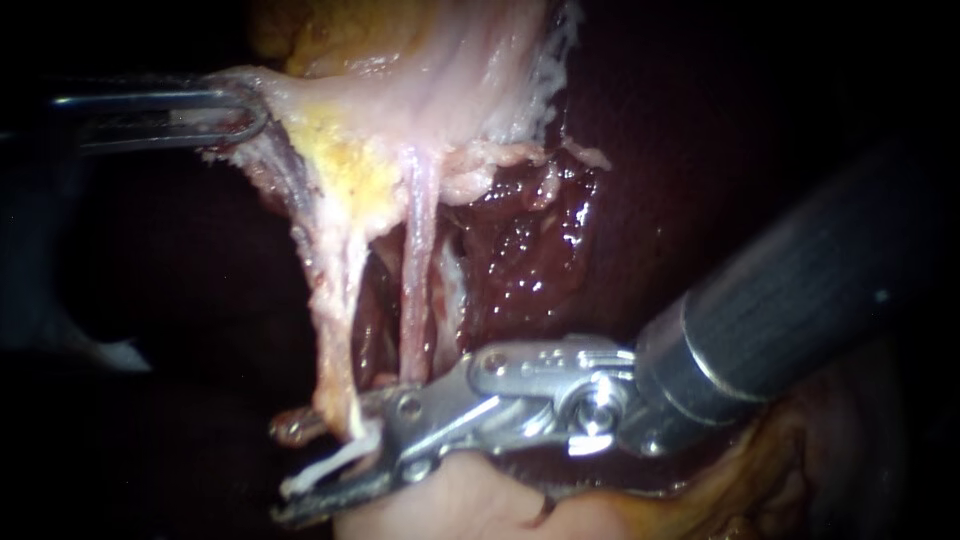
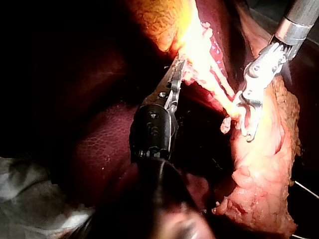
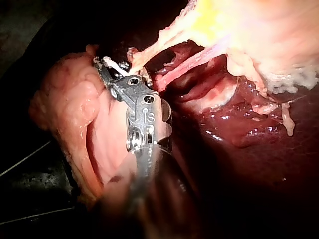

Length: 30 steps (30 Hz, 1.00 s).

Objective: Clipping first clip left tube

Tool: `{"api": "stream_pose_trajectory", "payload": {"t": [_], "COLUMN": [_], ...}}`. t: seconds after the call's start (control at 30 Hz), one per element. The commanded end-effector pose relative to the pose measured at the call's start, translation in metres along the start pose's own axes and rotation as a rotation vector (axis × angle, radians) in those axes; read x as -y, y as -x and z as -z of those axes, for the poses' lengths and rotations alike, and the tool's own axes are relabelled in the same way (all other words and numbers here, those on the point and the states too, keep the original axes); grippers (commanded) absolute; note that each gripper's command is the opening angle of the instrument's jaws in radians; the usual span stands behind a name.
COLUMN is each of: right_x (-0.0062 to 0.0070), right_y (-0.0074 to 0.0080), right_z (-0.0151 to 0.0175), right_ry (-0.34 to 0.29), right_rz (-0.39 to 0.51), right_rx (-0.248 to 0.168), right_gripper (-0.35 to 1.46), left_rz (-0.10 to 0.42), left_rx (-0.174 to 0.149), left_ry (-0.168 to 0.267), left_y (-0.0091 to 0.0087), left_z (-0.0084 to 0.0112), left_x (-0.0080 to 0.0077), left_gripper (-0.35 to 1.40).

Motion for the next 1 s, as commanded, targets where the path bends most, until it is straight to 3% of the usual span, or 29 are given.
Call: {"api": "stream_pose_trajectory", "payload": {"t": [0.03, 0.4, 0.83, 1.0], "right_x": [0.0000, -0.0002, -0.0007, -0.0010], "right_y": [-0.0001, -0.0004, -0.0001, 0.0001], "right_z": [0.0000, 0.0004, 0.0011, 0.0015], "right_ry": [0.001, 0.000, 0.012, 0.020], "right_rz": [-0.001, -0.033, -0.144, -0.193], "right_rx": [-0.001, -0.003, -0.011, 0.011], "right_gripper": [0.38, 0.28, -0.33, -0.35], "left_rz": [0.000, 0.000, 0.000, 0.000], "left_rx": [0.000, 0.000, 0.000, 0.000], "left_ry": [0.000, 0.000, 0.000, 0.000], "left_y": [0.0000, 0.0000, 0.0000, 0.0000], "left_z": [0.0000, 0.0000, 0.0000, 0.0000], "left_x": [0.0000, 0.0000, 0.0000, 0.0000], "left_gripper": [-0.35, -0.35, -0.35, -0.35]}}
